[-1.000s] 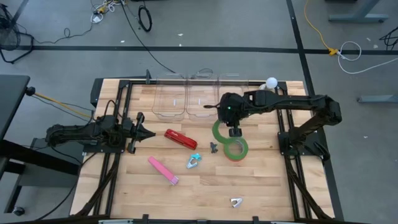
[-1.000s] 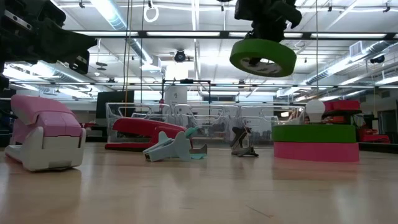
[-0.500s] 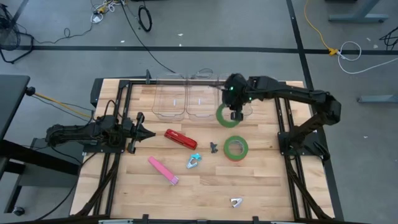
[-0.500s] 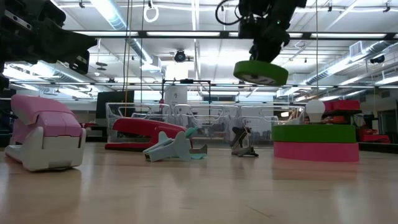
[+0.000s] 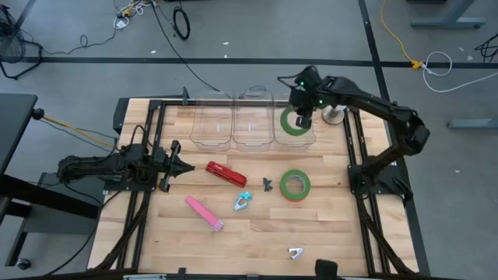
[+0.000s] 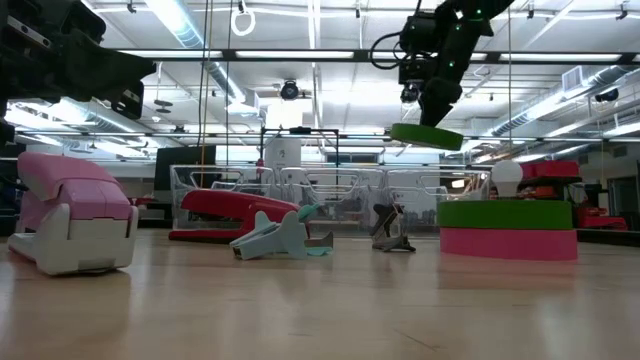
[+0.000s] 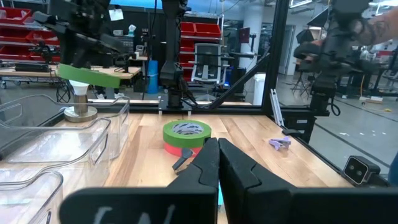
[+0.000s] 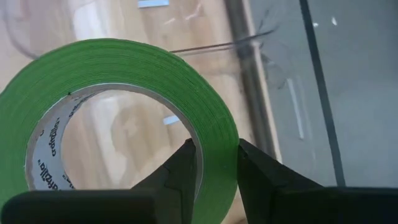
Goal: Pick and place Stapler, Stapler remover, tape
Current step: Put the top green tape into the right transparent bin
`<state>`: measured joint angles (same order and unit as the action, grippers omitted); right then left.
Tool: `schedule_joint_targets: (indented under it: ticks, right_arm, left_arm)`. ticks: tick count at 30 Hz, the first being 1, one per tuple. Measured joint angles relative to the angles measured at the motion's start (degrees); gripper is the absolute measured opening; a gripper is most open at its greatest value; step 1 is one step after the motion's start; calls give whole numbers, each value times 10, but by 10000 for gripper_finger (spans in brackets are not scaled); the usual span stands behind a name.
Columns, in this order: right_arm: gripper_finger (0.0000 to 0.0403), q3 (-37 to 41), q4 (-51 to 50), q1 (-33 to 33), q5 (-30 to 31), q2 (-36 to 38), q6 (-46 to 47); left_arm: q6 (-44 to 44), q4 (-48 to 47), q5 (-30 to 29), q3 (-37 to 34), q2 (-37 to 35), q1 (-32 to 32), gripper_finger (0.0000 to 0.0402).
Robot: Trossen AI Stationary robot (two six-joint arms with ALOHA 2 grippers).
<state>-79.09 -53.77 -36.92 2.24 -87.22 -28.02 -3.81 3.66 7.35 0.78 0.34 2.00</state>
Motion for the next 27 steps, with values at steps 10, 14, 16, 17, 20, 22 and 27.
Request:
schedule_joint_targets:
  ticks: [10, 14, 16, 17, 20, 22, 27]
  right_arm:
    - [100, 0, 19, -39, -5, -2, -15]
    - [100, 0, 20, -50, -33, -18, -15]
    - [100, 0, 22, -54, -33, -32, -15]
    - [100, 0, 25, -55, -33, -40, -15]
    - [100, 0, 39, -61, -32, -69, -15]
    - [100, 0, 50, -64, -32, -88, -15]
    - [100, 0, 76, -77, -31, -132, -15]
  left_arm:
    - [0, 0, 0, 0, 0, 0, 3]
    - [0, 0, 0, 0, 0, 0, 3]
    - [0, 0, 0, 0, 0, 0, 3]
    - [0, 0, 0, 0, 0, 0, 3]
    - [0, 0, 0, 0, 0, 0, 3]
    - [0, 0, 0, 0, 0, 0, 3]
    - [0, 0, 0, 0, 0, 0, 3]
